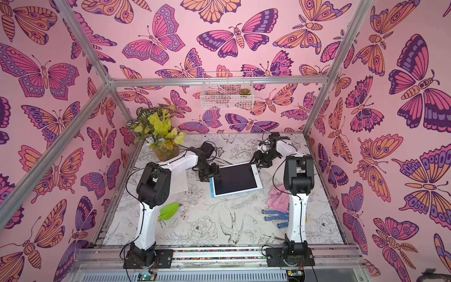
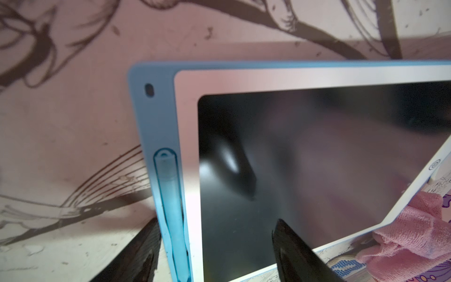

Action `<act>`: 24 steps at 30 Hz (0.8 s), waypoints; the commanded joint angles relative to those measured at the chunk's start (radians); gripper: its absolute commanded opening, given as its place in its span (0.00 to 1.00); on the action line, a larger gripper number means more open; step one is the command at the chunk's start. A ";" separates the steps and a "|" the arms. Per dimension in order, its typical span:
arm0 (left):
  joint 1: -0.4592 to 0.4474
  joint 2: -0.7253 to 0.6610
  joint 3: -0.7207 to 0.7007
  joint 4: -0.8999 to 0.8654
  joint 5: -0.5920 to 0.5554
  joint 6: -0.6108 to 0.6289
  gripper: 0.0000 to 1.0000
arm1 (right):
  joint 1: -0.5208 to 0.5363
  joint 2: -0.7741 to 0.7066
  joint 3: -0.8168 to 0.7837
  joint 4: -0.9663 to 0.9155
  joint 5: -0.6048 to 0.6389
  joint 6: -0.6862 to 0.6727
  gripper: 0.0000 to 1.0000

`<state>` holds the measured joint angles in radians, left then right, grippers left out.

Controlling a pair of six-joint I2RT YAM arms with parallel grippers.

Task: Wipe the drawing tablet
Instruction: Adjust the drawing tablet at the center of the board.

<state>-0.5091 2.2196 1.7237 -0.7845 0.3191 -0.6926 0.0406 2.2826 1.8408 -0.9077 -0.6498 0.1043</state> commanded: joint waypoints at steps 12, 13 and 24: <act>-0.009 0.198 0.100 0.043 0.039 -0.010 0.75 | 0.032 0.057 0.087 -0.087 -0.069 0.046 0.59; -0.009 0.204 0.112 0.036 0.037 -0.011 0.75 | 0.028 0.065 0.090 -0.089 -0.063 0.045 0.59; 0.006 0.219 0.138 0.028 0.021 -0.037 0.75 | -0.008 0.094 0.108 -0.100 -0.001 0.060 0.61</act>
<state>-0.4965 2.3238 1.9003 -0.8394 0.3260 -0.7288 0.0254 2.3707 1.9331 -0.9451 -0.6151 0.1459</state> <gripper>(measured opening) 0.749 0.611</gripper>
